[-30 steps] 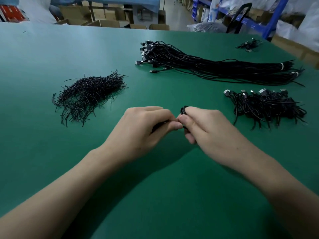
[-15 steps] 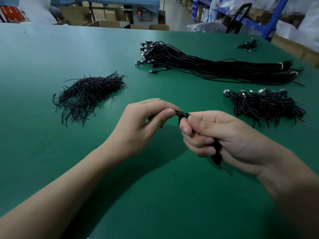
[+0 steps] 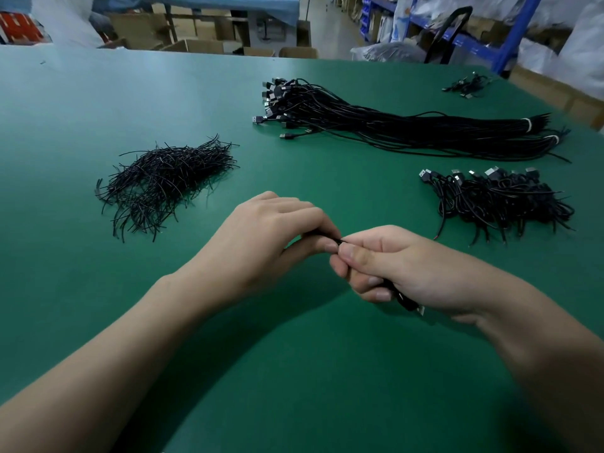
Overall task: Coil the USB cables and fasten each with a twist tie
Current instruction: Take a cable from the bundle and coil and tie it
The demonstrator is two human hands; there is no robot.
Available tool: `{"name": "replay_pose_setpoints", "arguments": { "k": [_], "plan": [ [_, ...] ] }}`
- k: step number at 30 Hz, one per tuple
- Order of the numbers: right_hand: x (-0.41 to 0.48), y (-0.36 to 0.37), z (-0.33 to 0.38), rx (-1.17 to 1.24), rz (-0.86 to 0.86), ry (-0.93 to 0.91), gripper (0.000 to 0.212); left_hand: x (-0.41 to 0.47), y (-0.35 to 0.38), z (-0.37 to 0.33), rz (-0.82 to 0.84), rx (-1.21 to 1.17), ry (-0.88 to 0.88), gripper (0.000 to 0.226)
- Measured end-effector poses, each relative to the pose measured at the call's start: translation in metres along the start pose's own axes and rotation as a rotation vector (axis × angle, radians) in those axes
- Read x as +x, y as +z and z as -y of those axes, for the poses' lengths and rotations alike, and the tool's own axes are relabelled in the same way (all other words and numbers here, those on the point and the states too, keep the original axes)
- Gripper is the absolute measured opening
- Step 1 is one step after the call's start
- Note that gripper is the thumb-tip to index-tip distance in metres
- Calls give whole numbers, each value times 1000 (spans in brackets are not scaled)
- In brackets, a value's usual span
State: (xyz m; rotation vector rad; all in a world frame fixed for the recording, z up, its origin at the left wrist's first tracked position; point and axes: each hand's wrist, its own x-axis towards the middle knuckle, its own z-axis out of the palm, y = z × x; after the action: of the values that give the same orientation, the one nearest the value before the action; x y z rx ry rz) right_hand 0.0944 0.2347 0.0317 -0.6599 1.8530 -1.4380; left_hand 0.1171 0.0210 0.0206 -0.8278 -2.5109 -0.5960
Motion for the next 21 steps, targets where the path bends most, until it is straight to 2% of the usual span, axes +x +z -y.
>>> {"name": "replay_pose_setpoints", "arguments": {
  "k": [4,8,14,21],
  "plan": [
    [2,1,1,-102,-22,27,33,-1,5,-1,118,-19,-79,33],
    [6,6,2,-177,-123,24,32,-3,12,0,94,16,-122,33],
    [10,15,4,-76,-234,-29,32,-3,17,1,6,-90,-177,26],
    [1,11,-1,60,-200,-27,31,-3,19,0,11,-152,-152,25]
  ]
}}
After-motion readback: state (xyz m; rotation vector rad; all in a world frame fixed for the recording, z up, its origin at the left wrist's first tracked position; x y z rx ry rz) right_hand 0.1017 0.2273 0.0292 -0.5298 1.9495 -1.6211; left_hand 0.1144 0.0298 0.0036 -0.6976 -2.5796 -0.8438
